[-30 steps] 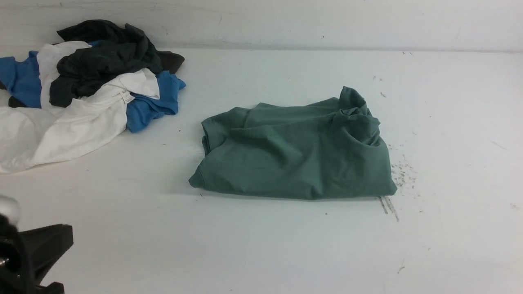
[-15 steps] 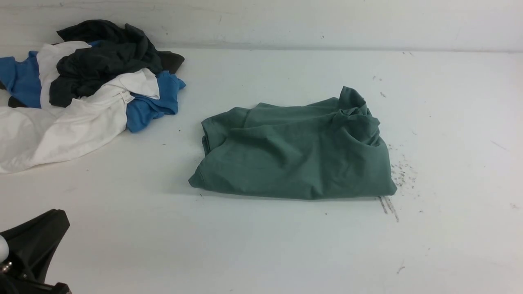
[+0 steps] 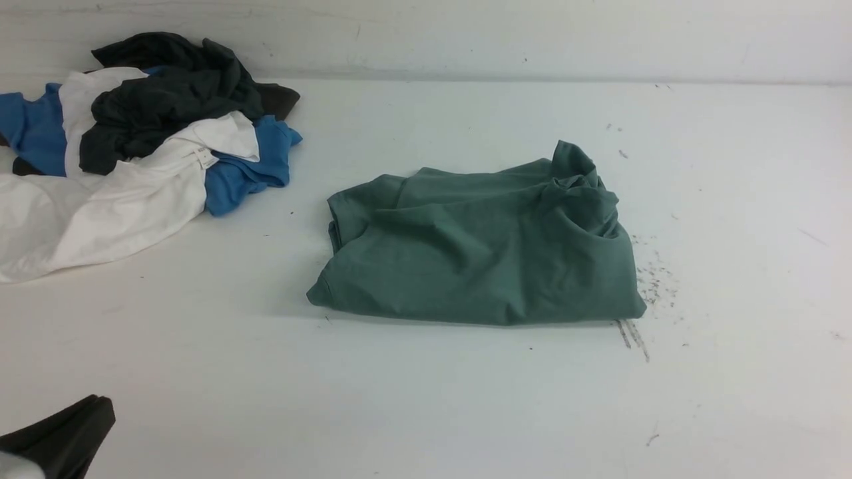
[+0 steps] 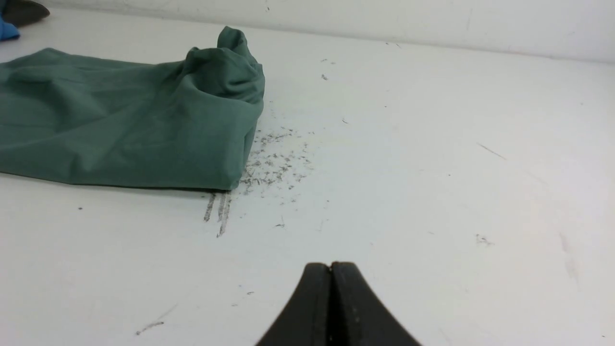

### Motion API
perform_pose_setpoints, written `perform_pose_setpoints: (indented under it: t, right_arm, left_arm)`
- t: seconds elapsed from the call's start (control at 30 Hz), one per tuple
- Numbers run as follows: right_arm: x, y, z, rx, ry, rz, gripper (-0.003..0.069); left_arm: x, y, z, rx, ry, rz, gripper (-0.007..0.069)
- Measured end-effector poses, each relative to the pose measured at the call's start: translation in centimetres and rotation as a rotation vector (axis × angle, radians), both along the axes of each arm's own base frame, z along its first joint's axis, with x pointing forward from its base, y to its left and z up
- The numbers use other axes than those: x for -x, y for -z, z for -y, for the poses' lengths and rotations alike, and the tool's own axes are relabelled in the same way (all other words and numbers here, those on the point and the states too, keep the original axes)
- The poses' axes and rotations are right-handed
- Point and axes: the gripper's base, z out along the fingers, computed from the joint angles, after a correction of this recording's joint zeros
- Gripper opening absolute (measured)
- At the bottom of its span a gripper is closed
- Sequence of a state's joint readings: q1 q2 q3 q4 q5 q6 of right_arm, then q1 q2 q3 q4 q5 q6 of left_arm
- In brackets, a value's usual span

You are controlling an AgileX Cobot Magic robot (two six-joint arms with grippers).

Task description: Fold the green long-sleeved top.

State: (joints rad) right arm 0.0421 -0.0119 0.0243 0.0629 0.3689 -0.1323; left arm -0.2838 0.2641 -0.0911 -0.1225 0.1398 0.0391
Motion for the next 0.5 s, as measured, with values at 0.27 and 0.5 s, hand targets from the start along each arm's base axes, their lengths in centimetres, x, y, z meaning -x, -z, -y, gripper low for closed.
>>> perform_pose_setpoints:
  t: [0.27, 0.5]
  right_arm:
    - [0.0, 0.0, 0.0, 0.0, 0.0, 0.0, -0.0015]
    - [0.0, 0.0, 0.0, 0.0, 0.0, 0.0, -0.0015]
  left_arm:
    - [2.0, 3.0, -1.1, -0.038, -0.082, 0.073, -0.0003]
    - [2.3, 4.1, -1.2, -0.095, -0.07, -0.04, -0.0003]
